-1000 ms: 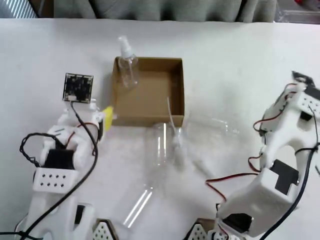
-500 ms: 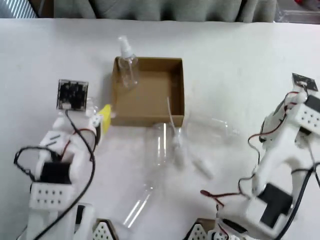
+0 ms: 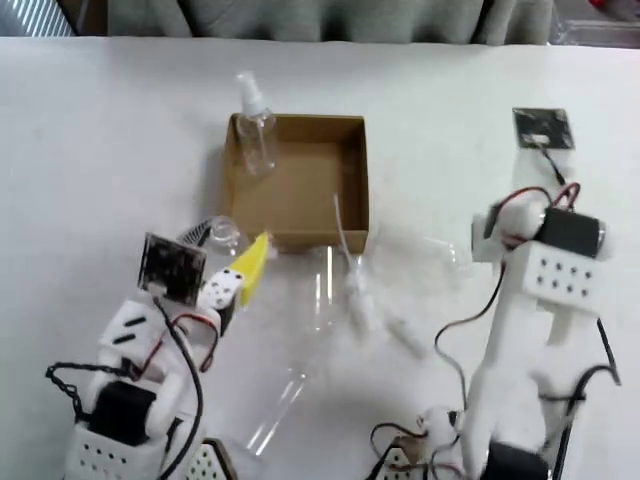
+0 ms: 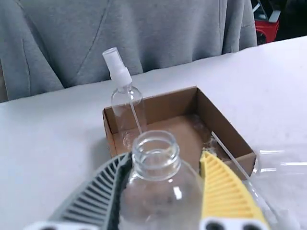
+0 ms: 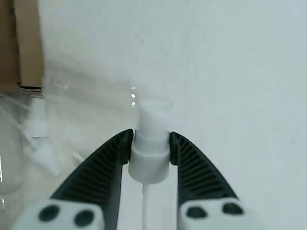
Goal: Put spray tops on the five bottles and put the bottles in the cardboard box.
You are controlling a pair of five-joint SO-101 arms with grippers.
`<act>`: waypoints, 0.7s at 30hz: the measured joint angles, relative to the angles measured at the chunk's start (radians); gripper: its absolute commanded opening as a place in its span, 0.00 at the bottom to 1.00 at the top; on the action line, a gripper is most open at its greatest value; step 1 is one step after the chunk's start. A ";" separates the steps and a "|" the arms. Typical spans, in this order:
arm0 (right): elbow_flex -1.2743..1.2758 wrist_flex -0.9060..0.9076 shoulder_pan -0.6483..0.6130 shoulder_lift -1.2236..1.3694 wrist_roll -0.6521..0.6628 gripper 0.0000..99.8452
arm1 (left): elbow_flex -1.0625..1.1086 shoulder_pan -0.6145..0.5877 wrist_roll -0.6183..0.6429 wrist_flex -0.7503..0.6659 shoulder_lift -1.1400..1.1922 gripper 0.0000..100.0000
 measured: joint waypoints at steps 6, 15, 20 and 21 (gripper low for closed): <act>0.000 -0.094 -0.126 -0.206 -0.044 0.02 | 0.048 0.009 0.000 0.000 -0.117 0.02; 0.000 -0.437 -0.250 -0.373 -0.288 0.02 | 0.054 0.009 0.003 0.000 -0.140 0.02; 0.000 -0.612 -0.365 -0.462 -0.345 0.02 | 0.054 0.043 0.003 0.000 -0.140 0.02; 0.000 -0.641 -0.394 -0.479 -0.353 0.02 | 0.055 0.057 0.003 0.000 -0.140 0.02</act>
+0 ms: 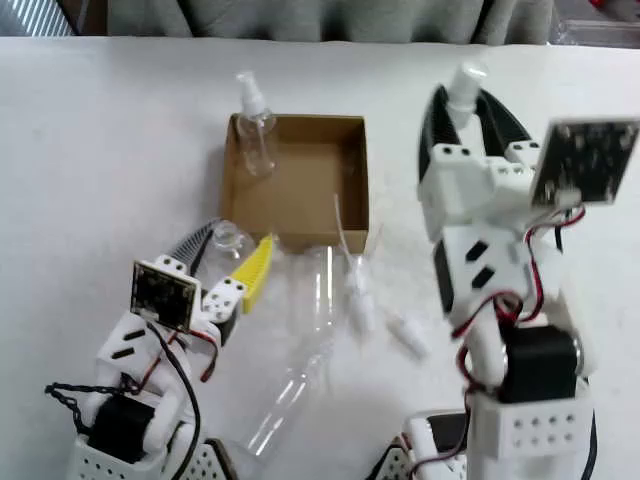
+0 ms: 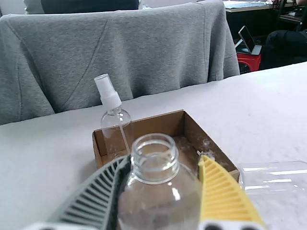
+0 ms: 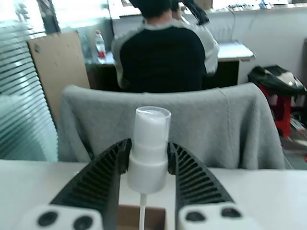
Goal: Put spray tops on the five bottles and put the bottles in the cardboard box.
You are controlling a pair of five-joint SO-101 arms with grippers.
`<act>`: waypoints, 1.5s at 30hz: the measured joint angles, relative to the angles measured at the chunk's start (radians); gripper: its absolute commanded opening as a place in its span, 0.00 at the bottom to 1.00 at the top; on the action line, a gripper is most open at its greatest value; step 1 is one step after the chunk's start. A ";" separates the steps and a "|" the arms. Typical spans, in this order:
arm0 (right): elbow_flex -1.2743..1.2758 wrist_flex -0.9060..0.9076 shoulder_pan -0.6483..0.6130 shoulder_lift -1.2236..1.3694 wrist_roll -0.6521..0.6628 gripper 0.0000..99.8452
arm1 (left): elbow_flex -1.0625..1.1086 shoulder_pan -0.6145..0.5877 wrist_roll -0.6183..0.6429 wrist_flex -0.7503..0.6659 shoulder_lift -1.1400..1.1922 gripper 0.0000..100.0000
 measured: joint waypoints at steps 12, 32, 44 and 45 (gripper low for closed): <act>0.000 -0.117 -0.391 -0.166 -0.020 0.02 | 0.043 0.041 0.000 0.000 -0.002 0.02; -0.002 -0.296 -0.543 -0.014 -0.020 0.02 | 0.101 0.043 0.000 -0.029 -0.008 0.02; 0.129 -0.235 -0.644 -0.087 -0.020 0.02 | 0.107 0.043 0.000 -0.029 -0.008 0.02; 0.150 -0.235 -0.646 -0.106 -0.020 0.02 | 0.107 0.043 0.000 -0.029 -0.008 0.02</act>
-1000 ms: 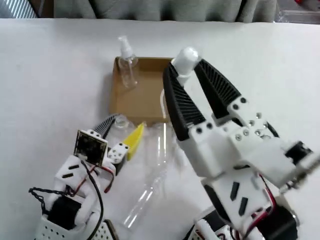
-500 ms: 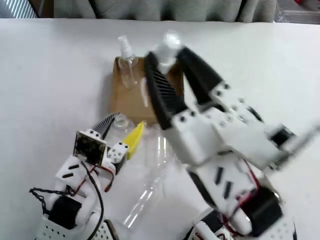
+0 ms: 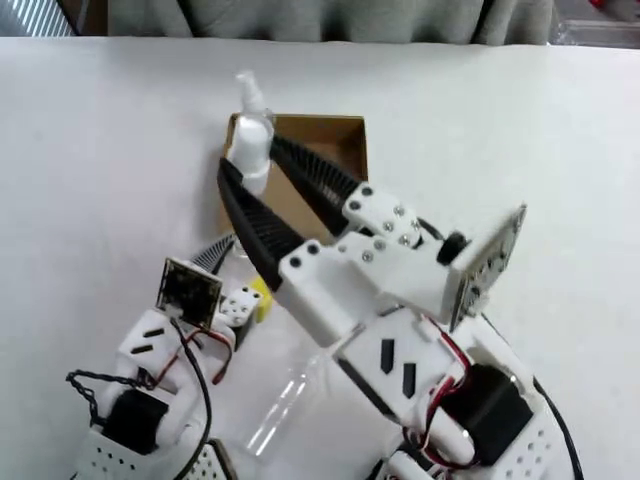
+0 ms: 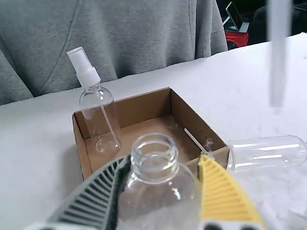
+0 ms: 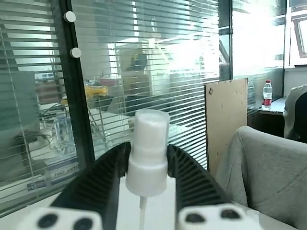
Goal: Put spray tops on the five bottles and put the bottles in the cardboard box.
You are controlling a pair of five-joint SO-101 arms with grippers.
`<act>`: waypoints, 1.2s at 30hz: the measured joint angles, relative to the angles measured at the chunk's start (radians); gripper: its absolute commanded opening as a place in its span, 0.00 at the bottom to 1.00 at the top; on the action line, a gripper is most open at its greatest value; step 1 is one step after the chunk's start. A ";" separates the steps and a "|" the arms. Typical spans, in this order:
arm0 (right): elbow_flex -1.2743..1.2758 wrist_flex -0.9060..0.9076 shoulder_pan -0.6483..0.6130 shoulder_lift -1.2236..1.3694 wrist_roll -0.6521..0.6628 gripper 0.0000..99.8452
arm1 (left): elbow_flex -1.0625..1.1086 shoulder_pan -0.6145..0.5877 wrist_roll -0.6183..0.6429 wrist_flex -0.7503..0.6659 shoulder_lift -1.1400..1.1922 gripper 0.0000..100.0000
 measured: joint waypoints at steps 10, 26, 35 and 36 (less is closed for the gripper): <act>0.061 -0.081 0.003 -0.041 0.000 0.02 | 0.083 0.000 0.000 -0.092 0.000 0.02; 0.184 -0.295 0.063 0.041 -0.003 0.02 | 0.114 0.000 0.000 -0.163 0.000 0.02; 0.187 -0.318 0.066 0.109 -0.003 0.02 | 0.114 -0.002 0.000 -0.163 0.000 0.02; 0.187 -0.318 0.077 0.109 -0.003 0.02 | 0.114 -0.002 0.000 -0.163 0.000 0.02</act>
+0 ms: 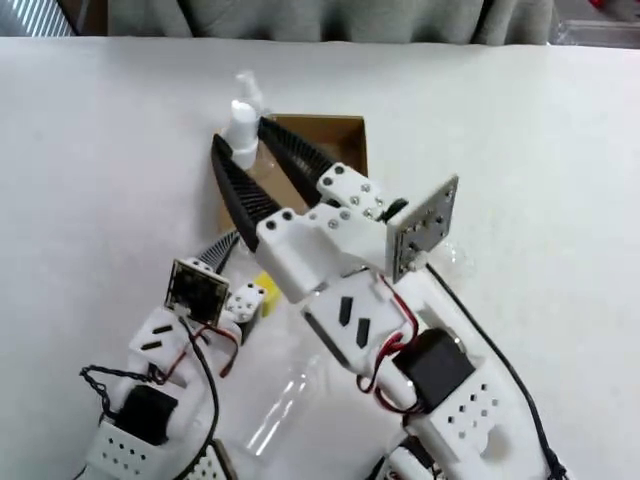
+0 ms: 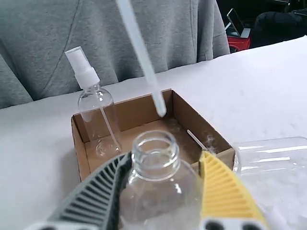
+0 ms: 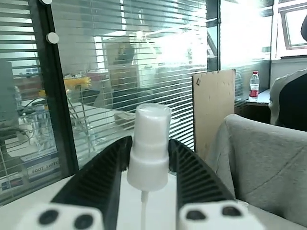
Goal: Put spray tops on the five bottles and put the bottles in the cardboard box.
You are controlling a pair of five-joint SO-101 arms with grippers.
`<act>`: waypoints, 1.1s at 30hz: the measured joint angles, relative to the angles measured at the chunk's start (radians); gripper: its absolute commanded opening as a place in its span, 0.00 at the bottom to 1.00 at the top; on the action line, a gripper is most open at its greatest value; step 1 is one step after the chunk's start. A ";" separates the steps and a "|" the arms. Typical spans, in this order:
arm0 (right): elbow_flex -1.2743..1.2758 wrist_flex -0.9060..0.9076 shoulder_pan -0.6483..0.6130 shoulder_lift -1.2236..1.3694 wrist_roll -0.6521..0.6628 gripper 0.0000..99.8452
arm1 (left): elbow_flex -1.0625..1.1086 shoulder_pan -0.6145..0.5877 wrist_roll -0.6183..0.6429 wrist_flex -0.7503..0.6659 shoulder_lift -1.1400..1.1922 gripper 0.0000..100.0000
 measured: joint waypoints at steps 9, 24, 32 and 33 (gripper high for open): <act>0.029 0.000 0.104 -0.002 -0.112 0.02 | 0.000 0.000 0.000 0.000 0.000 0.02; 0.110 -0.097 0.080 -0.054 -0.118 0.02 | 0.000 0.000 0.000 0.000 0.000 0.02; 0.137 -0.104 0.080 -0.052 -0.118 0.02 | 0.000 0.000 0.000 0.000 0.000 0.02; 0.138 -0.104 0.078 -0.052 -0.118 0.02 | 0.000 0.000 0.000 0.000 0.000 0.02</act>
